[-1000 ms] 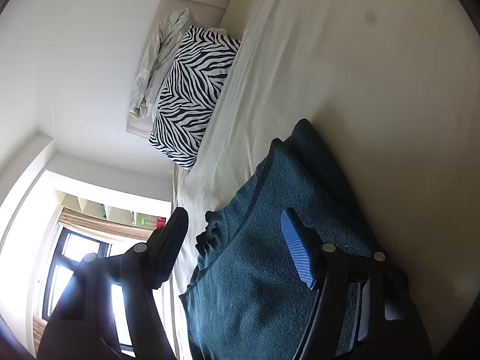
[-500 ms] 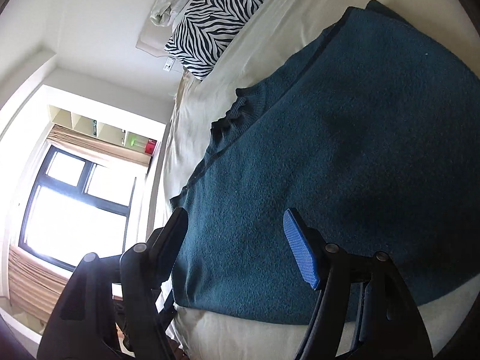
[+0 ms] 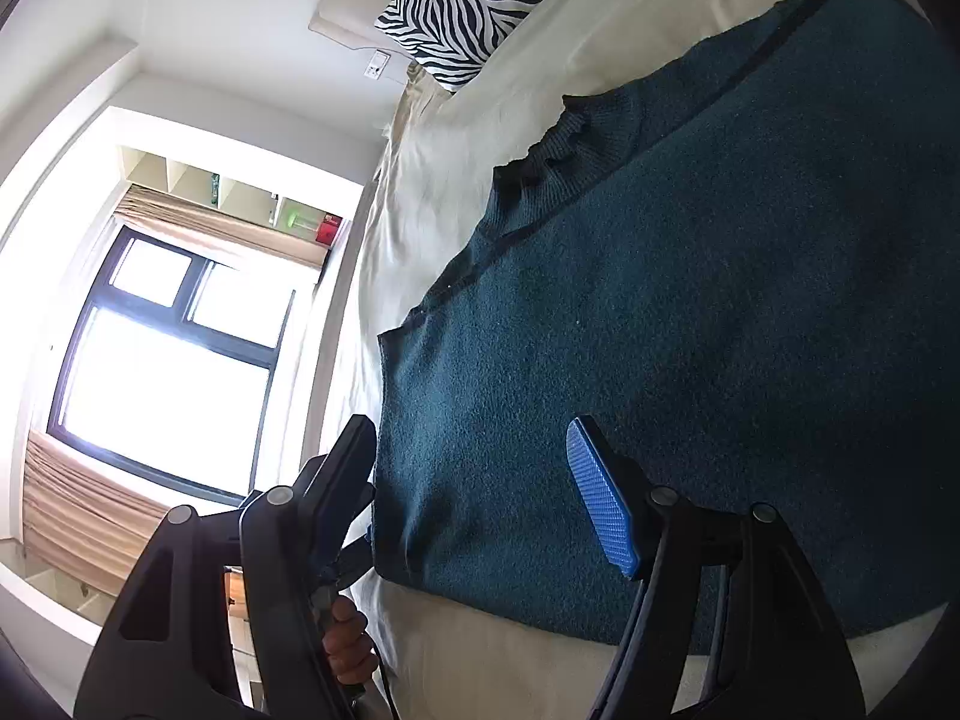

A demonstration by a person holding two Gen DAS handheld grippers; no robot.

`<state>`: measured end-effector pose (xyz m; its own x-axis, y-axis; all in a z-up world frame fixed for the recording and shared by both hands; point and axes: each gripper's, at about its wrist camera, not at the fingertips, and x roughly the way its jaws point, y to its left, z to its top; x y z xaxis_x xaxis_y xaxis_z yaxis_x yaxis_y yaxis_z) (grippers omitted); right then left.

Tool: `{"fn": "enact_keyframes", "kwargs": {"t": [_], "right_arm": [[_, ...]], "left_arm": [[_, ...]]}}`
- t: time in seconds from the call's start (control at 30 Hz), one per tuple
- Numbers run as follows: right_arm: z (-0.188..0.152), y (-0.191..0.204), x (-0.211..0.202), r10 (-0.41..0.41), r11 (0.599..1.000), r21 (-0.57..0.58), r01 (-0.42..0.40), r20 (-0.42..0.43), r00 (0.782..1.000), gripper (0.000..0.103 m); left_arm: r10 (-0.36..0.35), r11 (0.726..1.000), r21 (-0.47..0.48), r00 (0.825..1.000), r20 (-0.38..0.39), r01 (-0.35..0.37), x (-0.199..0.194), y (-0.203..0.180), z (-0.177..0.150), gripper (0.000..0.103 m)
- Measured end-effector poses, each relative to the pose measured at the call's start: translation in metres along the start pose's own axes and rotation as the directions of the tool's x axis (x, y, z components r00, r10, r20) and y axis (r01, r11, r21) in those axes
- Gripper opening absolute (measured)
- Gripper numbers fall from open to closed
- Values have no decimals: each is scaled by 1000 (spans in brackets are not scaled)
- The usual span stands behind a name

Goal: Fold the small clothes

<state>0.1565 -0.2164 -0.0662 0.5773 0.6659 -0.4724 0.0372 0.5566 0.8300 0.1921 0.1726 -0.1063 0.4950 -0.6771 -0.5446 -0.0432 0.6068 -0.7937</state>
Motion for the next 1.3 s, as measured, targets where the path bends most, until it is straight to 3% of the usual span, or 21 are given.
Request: {"fn": "enact_keyframes", "kwargs": {"t": [0.07,0.2,0.27,0.53,0.63,0.7,0.87,1.1,1.3], "right_arm": [[3,9,10,0,1000,-18,0,-24,1000,66],[8,34,35,3,998,-66,-8,-86,996,66],[8,48,50,-1,995,-96,-11,-124,992,66],[4,70,118,2,993,-115,-32,-249,969,66],[4,59,137,-23,996,-84,0,-275,961,65],[6,47,140,11,999,-38,-22,-275,961,64],[14,36,124,85,996,6,-87,-262,961,64],[47,2,51,195,979,92,-183,-153,969,65],[78,-36,-15,245,961,149,-234,-64,967,66]], "left_arm": [[-1,1000,-5,1000,-8,1,2,4,-1,36],[-30,999,-24,999,-19,29,1,12,-1,29],[-21,999,-25,999,-33,20,3,12,-2,16],[-80,993,-92,996,-35,76,-2,24,-6,13],[-108,987,-121,994,-32,104,-4,27,-6,13],[-137,981,-145,990,-28,131,-4,29,-5,12],[-199,964,-180,980,-7,195,-8,19,-2,12],[-155,988,-4,987,-44,155,6,-71,6,12],[-133,977,144,977,-167,158,77,-162,-24,11]]}}
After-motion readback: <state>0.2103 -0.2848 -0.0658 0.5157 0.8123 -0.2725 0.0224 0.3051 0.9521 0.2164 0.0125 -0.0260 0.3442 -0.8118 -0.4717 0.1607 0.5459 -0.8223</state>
